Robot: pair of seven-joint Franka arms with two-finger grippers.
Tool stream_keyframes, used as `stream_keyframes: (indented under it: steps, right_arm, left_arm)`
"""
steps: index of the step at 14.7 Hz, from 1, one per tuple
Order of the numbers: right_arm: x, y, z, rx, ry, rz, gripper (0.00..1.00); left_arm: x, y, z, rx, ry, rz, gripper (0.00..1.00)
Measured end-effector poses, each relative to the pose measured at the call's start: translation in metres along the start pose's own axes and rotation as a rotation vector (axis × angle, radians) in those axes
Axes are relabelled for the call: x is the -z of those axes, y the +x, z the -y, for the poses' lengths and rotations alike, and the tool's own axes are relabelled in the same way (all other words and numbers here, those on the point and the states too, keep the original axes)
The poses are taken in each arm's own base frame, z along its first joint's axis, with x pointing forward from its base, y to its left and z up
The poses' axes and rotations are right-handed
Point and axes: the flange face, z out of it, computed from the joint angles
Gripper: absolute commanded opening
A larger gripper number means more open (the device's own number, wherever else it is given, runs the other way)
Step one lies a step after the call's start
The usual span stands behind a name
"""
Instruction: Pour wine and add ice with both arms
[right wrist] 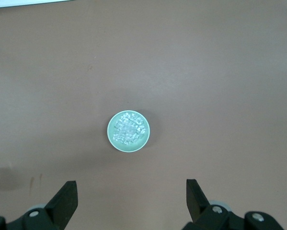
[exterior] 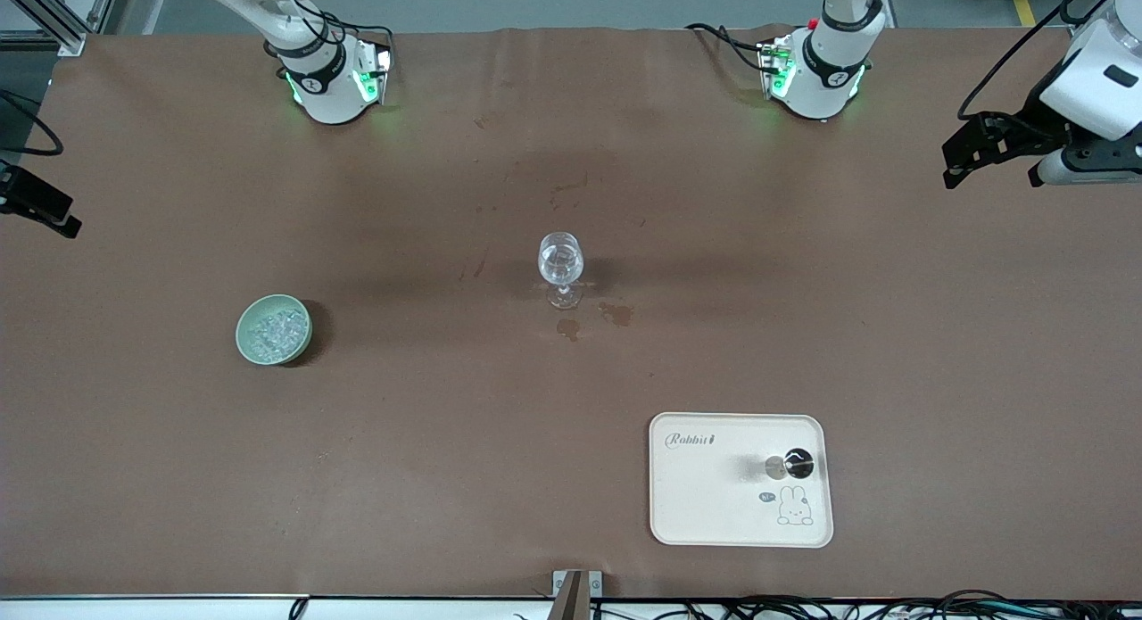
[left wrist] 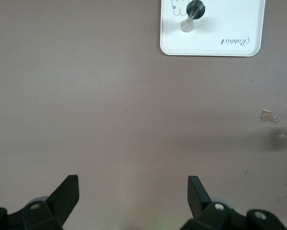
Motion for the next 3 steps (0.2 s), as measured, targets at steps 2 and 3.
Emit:
stream_keyframes:
  steps: [2,3]
  right_arm:
    - [-0.0001,-0.0001,0.0002,-0.003,0.002,0.001,1.00]
    - [-0.0003,-0.0002,0.0003,-0.003,0.002,0.002,1.00]
  left_arm:
    - [-0.0056,0.0036,-0.0033,-0.006,0.001,0.011,1.00]
    - [-0.0078,0.0050,-0.0050,-0.009,0.001,0.015,1.00]
